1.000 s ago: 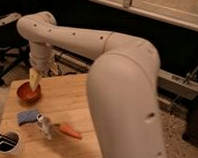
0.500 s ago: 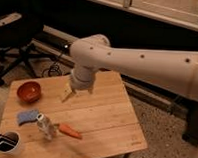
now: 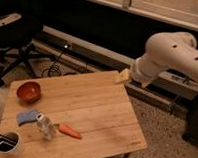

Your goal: Move the arm in a circular motion

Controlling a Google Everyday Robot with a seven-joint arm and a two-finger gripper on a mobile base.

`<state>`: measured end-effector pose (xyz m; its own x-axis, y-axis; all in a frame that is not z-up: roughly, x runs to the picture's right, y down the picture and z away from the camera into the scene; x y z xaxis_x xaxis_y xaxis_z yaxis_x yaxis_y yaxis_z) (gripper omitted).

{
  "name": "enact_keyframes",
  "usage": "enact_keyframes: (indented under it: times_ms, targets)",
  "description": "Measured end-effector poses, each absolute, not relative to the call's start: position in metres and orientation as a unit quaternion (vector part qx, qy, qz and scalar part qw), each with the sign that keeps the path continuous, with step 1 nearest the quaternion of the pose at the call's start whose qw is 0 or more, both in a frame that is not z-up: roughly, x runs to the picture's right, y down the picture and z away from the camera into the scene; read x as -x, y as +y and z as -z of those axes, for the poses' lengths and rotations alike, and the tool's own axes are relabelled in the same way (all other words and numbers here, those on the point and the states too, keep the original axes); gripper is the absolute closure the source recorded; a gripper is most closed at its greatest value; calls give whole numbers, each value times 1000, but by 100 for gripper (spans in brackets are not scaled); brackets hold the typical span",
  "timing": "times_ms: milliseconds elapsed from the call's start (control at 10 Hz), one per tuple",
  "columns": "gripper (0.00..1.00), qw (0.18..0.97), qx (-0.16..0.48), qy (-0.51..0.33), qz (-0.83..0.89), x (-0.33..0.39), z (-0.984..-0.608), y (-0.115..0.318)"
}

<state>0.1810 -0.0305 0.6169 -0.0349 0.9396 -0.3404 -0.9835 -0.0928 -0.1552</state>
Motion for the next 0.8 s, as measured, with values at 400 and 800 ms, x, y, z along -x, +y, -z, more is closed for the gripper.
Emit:
enact_keyframes:
  times_ms: [400,800]
  targets:
    - [20,658,104,84,-741,-228,-675,-124]
    - [20,738,147,80,-654,-32,-763,-184]
